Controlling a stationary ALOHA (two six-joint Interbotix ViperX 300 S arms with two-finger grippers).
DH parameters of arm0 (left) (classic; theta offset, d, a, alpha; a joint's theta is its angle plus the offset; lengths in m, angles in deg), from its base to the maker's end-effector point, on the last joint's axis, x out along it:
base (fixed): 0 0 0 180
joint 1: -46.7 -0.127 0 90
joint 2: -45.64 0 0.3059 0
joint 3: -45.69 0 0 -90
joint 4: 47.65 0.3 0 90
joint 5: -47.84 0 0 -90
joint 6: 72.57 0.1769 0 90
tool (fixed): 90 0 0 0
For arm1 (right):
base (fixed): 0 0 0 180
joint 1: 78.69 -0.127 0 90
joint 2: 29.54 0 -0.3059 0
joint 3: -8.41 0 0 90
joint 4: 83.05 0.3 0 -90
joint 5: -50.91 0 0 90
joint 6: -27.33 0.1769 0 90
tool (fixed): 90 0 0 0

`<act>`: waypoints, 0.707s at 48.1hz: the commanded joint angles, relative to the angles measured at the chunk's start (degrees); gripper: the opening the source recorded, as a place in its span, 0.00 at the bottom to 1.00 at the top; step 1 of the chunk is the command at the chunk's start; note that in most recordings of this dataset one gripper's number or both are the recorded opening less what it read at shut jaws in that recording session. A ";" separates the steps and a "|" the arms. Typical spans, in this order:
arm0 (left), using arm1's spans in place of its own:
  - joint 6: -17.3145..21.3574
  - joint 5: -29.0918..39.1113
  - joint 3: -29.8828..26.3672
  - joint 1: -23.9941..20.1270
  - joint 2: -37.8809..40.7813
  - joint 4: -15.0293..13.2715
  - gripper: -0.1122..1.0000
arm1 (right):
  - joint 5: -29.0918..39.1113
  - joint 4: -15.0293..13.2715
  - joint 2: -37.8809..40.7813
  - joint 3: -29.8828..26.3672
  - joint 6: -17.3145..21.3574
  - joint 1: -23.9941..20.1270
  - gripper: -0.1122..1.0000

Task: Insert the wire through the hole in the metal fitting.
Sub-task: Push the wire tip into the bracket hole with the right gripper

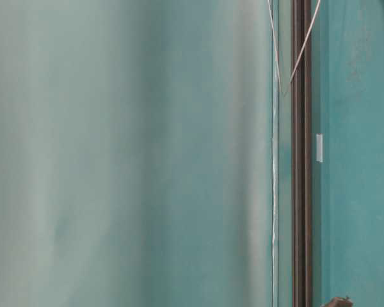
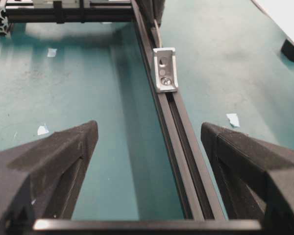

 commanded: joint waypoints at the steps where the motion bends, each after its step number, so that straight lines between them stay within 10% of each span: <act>1: 0.00 -0.18 -0.35 0.09 -0.79 -0.09 0.77 | -0.26 -0.18 -0.53 -1.05 -0.09 0.18 0.10; 34: 0.09 -0.18 -0.26 0.09 -0.79 -0.09 0.77 | 2.81 -0.44 0.44 -2.90 -0.62 1.93 0.10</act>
